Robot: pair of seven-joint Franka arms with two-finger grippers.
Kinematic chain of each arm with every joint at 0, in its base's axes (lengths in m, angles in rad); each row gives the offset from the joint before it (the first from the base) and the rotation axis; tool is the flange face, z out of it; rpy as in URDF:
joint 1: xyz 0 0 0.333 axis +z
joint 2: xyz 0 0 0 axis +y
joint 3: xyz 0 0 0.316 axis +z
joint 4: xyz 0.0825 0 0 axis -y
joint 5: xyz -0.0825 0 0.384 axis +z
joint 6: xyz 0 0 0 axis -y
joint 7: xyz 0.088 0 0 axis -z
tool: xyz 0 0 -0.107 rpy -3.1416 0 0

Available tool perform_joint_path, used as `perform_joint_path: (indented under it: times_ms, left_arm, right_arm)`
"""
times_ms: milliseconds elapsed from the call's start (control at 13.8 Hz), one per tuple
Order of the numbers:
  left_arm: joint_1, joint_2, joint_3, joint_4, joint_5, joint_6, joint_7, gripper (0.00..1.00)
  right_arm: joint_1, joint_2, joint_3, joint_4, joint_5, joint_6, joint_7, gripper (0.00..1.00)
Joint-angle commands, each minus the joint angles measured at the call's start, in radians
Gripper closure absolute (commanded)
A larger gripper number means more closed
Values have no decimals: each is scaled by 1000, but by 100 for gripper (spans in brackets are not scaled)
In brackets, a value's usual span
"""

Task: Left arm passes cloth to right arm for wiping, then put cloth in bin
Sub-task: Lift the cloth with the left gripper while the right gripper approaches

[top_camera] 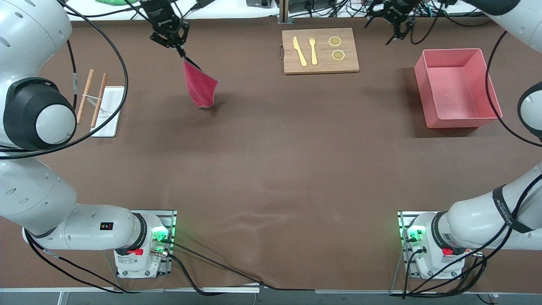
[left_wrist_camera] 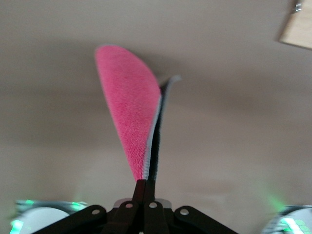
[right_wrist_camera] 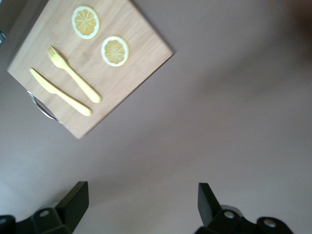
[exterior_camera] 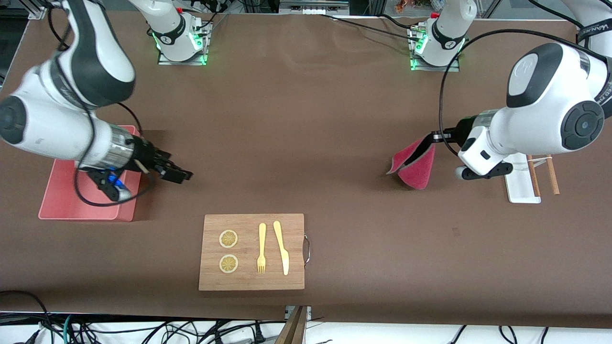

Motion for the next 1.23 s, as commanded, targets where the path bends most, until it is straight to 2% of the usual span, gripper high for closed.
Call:
perform_joint_path:
  times_ms: [0,145,361,578,867,1157]
  left_arm:
    - [-93,81,2,127,-100,-12,-168,100]
    - [-139,107,2,174,-164,80,-307,100]
    - [-154,107,0,175,-307,221,-422,100]
    - [-173,107,0,174,-401,336,-524,100]
    - [-196,115,2,174,-488,395,-591,100]
    - [-212,118,0,175,-496,432,-602,100]
  right_arm:
    - [28,51,34,9,27,112,169,1]
    - [62,92,50,9,33,219,272,1]
    - [108,144,83,9,33,339,415,1]
    - [165,187,85,9,32,422,506,1]
    - [200,226,99,10,33,522,573,1]
    - [208,240,133,10,33,582,639,1]
